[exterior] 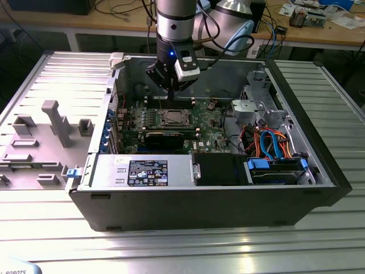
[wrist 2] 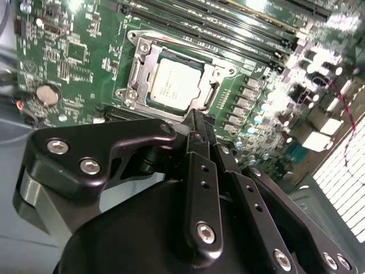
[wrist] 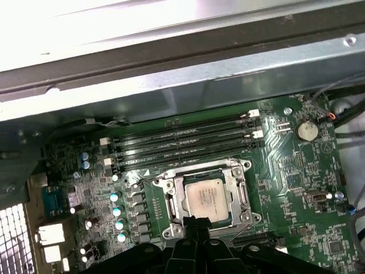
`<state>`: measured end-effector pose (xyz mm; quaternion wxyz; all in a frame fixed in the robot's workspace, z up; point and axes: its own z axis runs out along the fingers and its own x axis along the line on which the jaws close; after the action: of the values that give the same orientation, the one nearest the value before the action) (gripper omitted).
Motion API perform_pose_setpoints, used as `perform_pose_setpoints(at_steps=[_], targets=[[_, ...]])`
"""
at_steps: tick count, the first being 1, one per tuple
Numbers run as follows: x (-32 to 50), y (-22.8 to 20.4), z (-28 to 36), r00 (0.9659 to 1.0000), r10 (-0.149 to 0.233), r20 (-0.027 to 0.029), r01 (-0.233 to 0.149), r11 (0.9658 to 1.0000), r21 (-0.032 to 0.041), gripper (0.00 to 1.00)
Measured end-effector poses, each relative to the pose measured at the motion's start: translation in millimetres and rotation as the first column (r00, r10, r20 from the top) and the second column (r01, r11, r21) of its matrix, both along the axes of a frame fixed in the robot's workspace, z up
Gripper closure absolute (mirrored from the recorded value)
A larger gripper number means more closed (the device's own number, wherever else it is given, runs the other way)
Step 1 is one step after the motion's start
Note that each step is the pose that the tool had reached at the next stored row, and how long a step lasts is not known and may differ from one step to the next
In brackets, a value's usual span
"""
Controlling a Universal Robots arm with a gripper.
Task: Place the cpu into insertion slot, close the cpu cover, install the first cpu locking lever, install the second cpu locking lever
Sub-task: 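Install the first cpu locking lever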
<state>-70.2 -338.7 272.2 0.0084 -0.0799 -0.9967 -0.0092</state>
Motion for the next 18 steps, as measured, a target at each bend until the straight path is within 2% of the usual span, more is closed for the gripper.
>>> perform_pose_setpoints(at_steps=[1, 11, 14, 18], targets=[[0.0, 0.0, 0.0, 0.9999, 0.012, 0.0, -0.012, 0.9999, 0.0, 0.89], [0.0, 0.0, 0.0, 0.9998, 0.019, 0.0001, -0.019, 0.9998, 0.0, 0.89], [0.0, 0.0, 0.0, 0.9981, 0.062, 0.0001, -0.062, 0.9981, 0.0, 0.89], [0.0, 0.0, 0.0, 0.9923, 0.124, 0.0, -0.124, 0.9923, 0.0, 0.89]])
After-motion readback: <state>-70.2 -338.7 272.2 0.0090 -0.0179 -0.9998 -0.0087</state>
